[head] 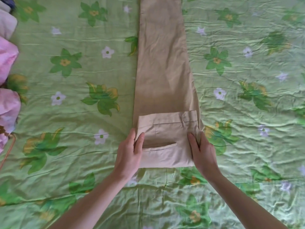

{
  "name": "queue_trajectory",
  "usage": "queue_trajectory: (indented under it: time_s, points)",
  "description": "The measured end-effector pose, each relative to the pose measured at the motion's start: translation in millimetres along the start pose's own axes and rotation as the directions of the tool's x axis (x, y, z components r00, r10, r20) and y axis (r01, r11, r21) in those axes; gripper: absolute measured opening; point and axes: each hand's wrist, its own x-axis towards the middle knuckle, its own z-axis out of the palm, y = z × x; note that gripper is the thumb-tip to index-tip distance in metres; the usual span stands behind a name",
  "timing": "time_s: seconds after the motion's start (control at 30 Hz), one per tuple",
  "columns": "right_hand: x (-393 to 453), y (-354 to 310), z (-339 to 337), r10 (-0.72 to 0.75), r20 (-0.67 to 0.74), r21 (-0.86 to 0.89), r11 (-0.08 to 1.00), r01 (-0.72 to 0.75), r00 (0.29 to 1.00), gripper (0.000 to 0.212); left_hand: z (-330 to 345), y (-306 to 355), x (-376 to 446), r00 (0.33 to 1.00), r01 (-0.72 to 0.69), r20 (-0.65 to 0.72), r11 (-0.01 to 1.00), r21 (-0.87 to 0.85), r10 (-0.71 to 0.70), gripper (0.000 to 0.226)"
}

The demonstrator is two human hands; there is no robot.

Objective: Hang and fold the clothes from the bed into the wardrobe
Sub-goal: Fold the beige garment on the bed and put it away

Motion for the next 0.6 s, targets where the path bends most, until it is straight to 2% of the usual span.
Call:
queue_trajectory:
  time_s: [0.13, 0.23, 0.27, 0.3, 0.33, 0.37, 0.43, 0.5, 0.53, 0.6]
  points:
    - [5, 3, 15, 0.065, -0.122, -0.021, 0.997, -0.068, 0.99, 0.04, 14, -17, 19, 0.993, 0.063, -0.109, 0.996, 0.064, -0.055, 0.035]
    - [-6, 5, 25, 0.044, -0.26, -0.05, 0.997, -0.06, 0.965, 0.038, 20, -16, 19, 0.972, 0.092, -0.231, 0.981, 0.172, -0.051, 0.026]
    - [-11, 7, 26, 0.004, -0.299, -0.086, 0.996, -0.032, 0.954, 0.037, 20, -12, 16, 0.955, 0.085, -0.296, 0.967, 0.242, -0.01, 0.021]
    - [-13, 8, 25, -0.078, -0.333, -0.156, 0.987, 0.027, 0.94, 0.042, 19, -8, 12, 0.936, 0.047, -0.346, 0.946, 0.322, 0.071, 0.026]
    - [-14, 11, 22, -0.204, -0.329, -0.254, 0.959, 0.122, 0.922, 0.048, 18, -6, 9, 0.919, -0.04, -0.344, 0.912, 0.409, 0.195, 0.032]
    - [-13, 13, 17, -0.35, -0.26, -0.353, 0.902, 0.249, 0.9, 0.052, 17, -6, 5, 0.907, -0.157, -0.27, 0.854, 0.495, 0.323, 0.036]
    - [-10, 13, 7, -0.554, 0.027, -0.429, 0.745, 0.51, 0.832, 0.06, 17, -5, 0, 0.886, -0.387, 0.026, 0.707, 0.593, 0.463, 0.044]
    - [-7, 14, 3, -0.581, 0.254, -0.418, 0.655, 0.63, 0.773, 0.076, 20, -9, -4, 0.847, -0.525, 0.303, 0.599, 0.605, 0.436, 0.054]
    - [-4, 16, 4, -0.56, 0.301, -0.428, 0.645, 0.634, 0.772, 0.085, 21, -12, -3, 0.83, -0.557, 0.377, 0.57, 0.604, 0.411, 0.058]
    - [0, 19, 10, -0.513, 0.319, -0.444, 0.662, 0.604, 0.797, 0.096, 22, -18, 3, 0.818, -0.575, 0.439, 0.55, 0.606, 0.371, 0.063]
